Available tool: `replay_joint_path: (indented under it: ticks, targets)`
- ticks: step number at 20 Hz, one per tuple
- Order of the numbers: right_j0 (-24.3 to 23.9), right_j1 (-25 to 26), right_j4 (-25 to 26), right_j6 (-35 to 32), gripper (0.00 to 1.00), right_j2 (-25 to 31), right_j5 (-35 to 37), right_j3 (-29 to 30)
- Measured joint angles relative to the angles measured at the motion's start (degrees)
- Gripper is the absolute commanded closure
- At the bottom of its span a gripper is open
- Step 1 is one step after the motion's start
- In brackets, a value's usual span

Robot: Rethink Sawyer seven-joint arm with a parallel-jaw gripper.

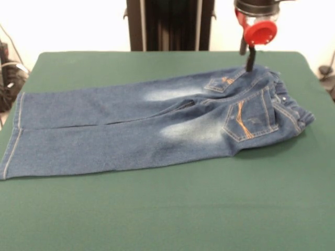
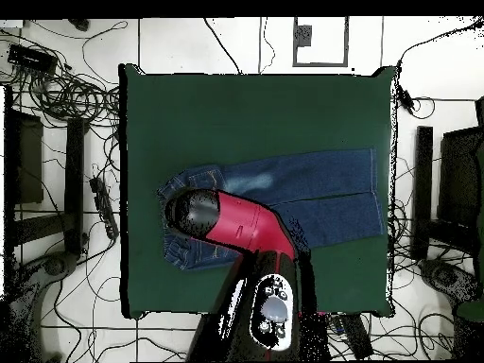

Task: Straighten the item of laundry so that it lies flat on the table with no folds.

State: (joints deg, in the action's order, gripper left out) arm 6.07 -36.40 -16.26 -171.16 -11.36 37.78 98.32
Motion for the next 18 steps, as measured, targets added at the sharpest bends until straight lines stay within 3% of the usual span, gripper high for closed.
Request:
replay_joint_path:
  ticks: [11,18]
  targets:
    - [-0.67,0.21,-0.50,0.00,0.00,0.84,0.00,-0.01]
    - [1.77,4.00,-1.97,0.00,0.00,0.87,0.00,-0.75]
